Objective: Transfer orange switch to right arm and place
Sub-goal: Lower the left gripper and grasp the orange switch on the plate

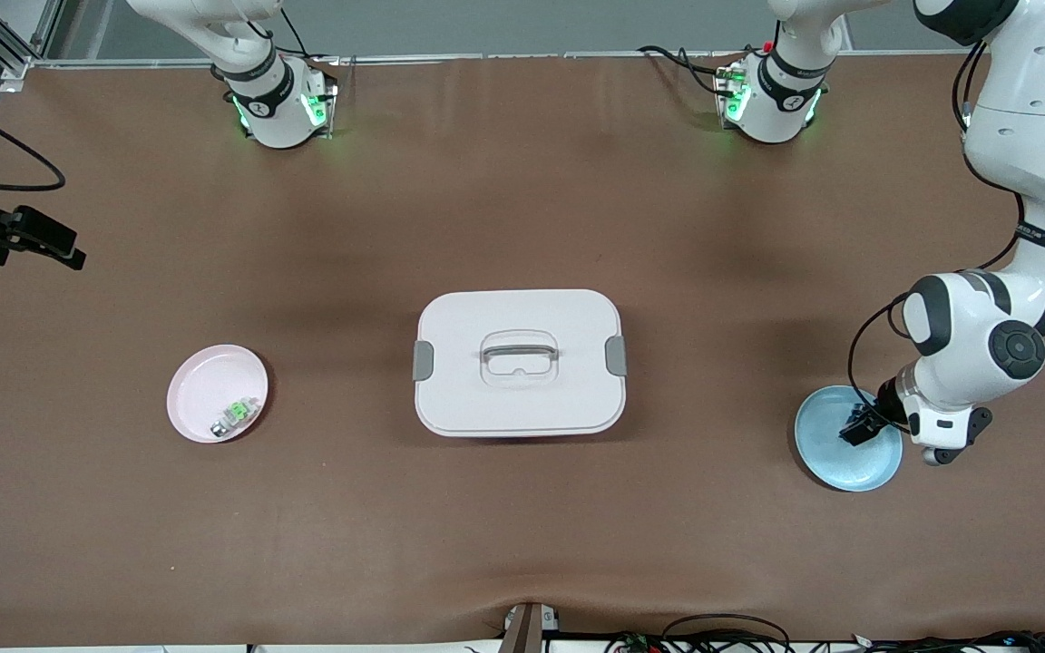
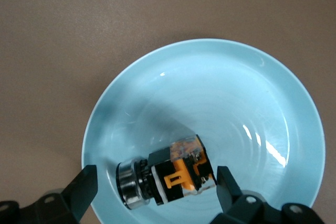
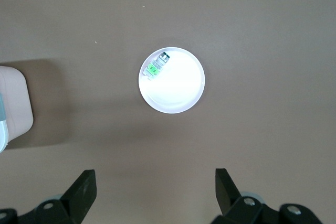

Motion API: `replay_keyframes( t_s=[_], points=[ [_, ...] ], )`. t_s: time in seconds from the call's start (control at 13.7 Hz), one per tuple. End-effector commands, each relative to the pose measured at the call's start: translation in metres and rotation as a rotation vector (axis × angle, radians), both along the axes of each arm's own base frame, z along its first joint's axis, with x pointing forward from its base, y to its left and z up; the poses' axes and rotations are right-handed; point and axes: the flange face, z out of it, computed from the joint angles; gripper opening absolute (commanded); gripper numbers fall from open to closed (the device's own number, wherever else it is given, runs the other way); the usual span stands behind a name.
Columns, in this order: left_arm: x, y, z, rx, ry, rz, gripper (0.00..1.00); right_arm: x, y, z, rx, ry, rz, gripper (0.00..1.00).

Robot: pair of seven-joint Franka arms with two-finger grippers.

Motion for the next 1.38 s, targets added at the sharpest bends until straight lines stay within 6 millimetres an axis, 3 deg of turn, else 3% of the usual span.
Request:
replay_keyframes(
  t_s=[0.0, 0.66, 1.09, 1.31],
  points=[
    [-0.0002, 0.0012, 0.0001, 0.006, -0.011, 0.026, 1.0, -0.0037, -0.0024, 0.0026, 0.012, -0.001, -0.008, 1.0],
    [0.0031, -0.0041, 0.0005, 0.002, -0.015, 0.041, 1.0, -0.0036, -0.0032, 0.002, 0.012, -0.001, -0.01, 1.0],
    [0.0033, -0.0062, -0.0047, 0.0, -0.009, 0.04, 0.79, -0.0041, -0.0096, 0.0013, 0.016, 0.0, -0.022, 1.0],
    [0.003, -0.0052, -0.0057, 0.0, -0.007, 0.042, 0.59, -0.0041, -0.0099, 0.0013, 0.021, 0.0, -0.024, 1.0]
  ],
)
